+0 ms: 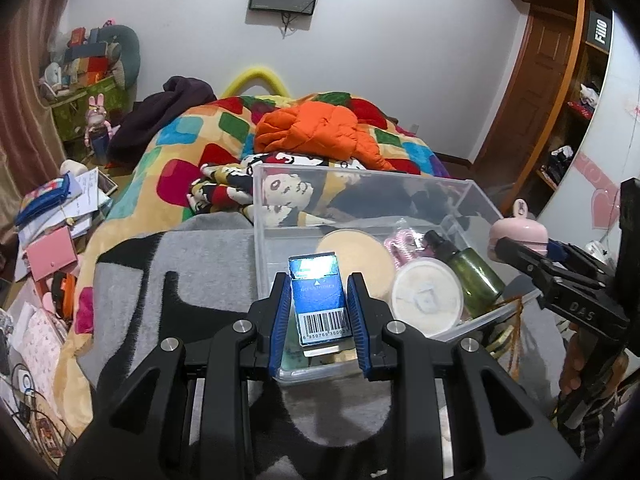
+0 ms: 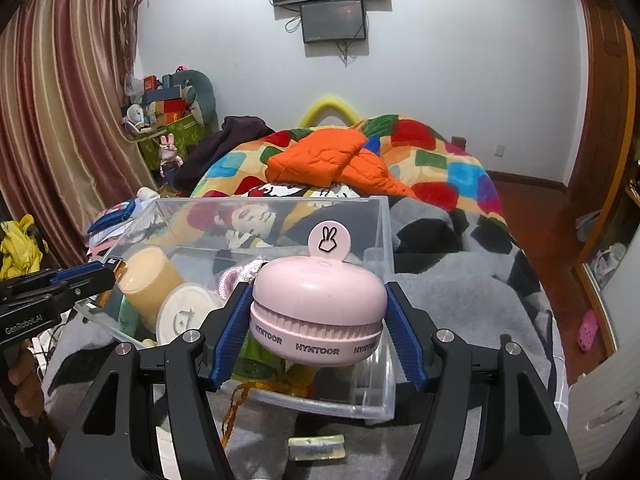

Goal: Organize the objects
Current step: 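Carry the card into the box with the left tool while the right tool lowers the pink device in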

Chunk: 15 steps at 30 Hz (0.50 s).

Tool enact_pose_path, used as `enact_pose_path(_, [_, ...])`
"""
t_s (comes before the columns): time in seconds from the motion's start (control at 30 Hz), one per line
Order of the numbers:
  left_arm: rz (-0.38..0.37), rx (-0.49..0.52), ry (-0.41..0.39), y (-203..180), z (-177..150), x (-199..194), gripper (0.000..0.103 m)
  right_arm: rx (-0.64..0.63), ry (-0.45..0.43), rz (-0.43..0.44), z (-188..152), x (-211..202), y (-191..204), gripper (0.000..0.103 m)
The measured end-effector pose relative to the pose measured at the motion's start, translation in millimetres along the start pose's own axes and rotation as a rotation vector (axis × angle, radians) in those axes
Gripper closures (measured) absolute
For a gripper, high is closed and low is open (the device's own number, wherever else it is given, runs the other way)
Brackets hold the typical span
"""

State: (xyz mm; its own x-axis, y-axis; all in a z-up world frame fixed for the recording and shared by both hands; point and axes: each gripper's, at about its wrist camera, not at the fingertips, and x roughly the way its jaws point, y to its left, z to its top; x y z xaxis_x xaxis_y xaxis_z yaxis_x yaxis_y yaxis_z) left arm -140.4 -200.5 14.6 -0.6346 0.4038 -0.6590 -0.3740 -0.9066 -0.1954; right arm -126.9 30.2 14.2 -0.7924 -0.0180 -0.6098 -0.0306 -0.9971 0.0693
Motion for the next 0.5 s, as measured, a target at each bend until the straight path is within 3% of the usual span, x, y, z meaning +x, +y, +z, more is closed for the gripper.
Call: enact_pose_path(0.5, [-0.010,0.013,-0.003,-3,1,0,0.072,-0.028,0.022,-0.027,5,22,4,0.041])
